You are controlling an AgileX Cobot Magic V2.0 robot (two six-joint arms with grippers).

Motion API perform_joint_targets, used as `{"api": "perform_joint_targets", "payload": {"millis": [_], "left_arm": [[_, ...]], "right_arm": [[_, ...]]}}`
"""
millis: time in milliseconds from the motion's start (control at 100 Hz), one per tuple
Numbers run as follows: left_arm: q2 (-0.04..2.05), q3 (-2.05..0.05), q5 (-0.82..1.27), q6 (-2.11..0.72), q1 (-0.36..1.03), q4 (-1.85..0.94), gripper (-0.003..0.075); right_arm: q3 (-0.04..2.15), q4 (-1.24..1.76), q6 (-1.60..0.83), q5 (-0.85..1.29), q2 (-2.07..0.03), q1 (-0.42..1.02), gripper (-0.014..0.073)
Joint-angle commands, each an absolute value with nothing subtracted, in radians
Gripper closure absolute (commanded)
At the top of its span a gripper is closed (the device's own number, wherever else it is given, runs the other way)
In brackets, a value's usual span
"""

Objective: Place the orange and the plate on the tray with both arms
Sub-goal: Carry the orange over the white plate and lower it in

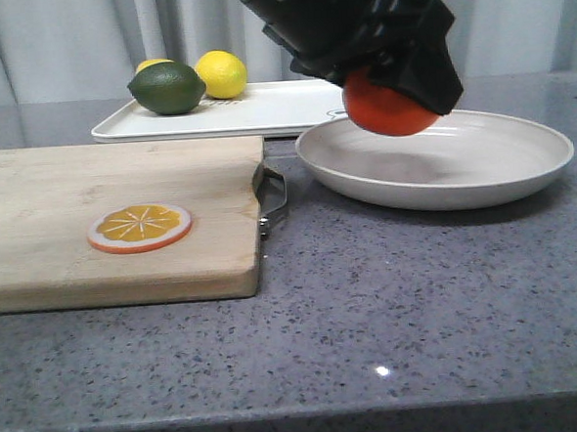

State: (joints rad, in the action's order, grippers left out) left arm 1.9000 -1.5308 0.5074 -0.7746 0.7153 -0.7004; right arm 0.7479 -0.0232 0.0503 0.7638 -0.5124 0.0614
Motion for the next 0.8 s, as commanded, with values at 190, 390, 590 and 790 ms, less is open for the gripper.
{"api": "perform_joint_targets", "payload": {"millis": [190, 390, 590, 790], "left_arm": [[1.883, -1.573, 0.434, -0.776, 0.729, -0.721, 0.0465], [1.885, -1.573, 0.436, -0.776, 0.738, -0.721, 0.0288], [1.885, -1.573, 0.443, -0.776, 0.747, -0.721, 0.0235], [1.885, -1.573, 0.450, -0.776, 0.754, -0.721, 0.0235]], "right_arm": [[0.783, -0.038, 0.043, 0.697, -0.524, 0.062, 0.0150], [0.783, -0.038, 0.043, 0.697, -0.524, 0.062, 0.0150], [0.783, -0.038, 0.043, 0.697, -0.524, 0.062, 0.0150], [0.783, -0.038, 0.043, 0.698, -0.524, 0.062, 0.0150]]}}
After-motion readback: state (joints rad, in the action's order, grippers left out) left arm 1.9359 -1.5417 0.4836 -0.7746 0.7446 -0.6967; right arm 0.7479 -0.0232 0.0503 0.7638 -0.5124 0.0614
